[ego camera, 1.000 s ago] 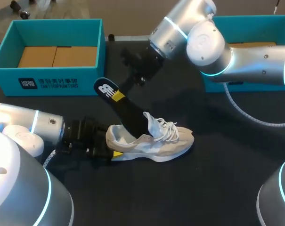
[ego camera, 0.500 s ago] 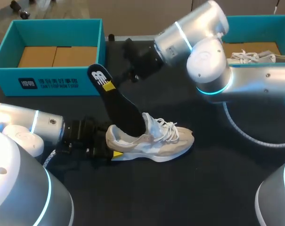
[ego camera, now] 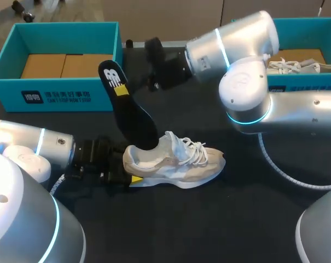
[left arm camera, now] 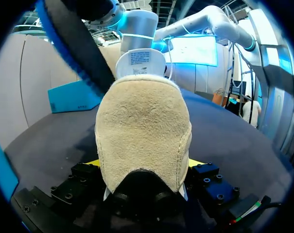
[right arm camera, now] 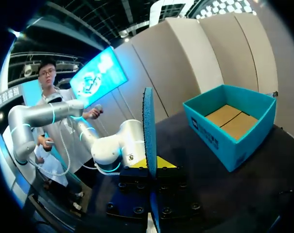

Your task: Take the shoe out of the shoebox, open the shoe tongue, remove and reinsert the insole, then place the shoe into the shoebox

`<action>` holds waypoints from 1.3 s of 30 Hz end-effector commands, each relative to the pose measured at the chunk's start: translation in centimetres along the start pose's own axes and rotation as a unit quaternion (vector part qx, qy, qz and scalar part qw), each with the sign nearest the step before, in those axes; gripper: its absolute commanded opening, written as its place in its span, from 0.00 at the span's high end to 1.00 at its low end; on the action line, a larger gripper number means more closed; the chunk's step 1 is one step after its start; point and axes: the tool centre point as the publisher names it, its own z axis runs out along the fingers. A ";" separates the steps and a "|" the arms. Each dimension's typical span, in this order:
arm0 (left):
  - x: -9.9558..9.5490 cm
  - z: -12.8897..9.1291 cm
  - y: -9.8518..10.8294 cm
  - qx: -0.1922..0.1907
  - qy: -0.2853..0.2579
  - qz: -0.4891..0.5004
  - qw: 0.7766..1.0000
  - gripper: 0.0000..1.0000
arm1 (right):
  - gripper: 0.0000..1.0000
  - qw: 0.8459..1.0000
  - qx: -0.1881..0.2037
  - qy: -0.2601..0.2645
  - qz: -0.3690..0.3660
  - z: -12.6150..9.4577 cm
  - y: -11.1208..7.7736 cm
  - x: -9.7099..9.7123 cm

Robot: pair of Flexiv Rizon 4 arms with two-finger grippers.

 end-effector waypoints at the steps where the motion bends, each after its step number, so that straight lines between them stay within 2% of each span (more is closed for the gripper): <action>1: 0.0 0.0 0.0 -0.002 0.000 0.000 1.000 1.00 | 1.00 1.000 -0.008 0.014 0.005 -1.1 1.7 0.7; 5: 0.0 0.0 0.0 -0.002 0.000 0.000 1.000 1.00 | 1.00 0.999 -0.030 0.034 0.004 -2.2 3.3 1.4; 14: 0.0 0.0 0.0 -0.002 0.000 0.000 1.000 1.00 | 1.00 0.997 -0.033 0.072 0.022 -4.7 5.9 2.3; 24: 0.0 0.0 0.0 -0.002 0.000 0.000 1.000 1.00 | 1.00 0.984 -0.001 0.171 0.058 -6.3 7.2 3.3; 32: 0.0 0.0 0.0 -0.002 0.000 0.000 1.000 1.00 | 1.00 0.976 0.018 0.204 0.073 -7.2 7.8 4.1; 35: 0.0 0.0 0.0 -0.002 0.000 0.000 1.000 1.00 | 1.00 0.972 0.037 0.216 0.080 -7.9 8.0 5.0; 39: 0.0 0.0 0.0 -0.002 0.000 0.000 1.000 1.00 | 1.00 0.972 0.033 0.225 0.064 -8.4 8.6 5.6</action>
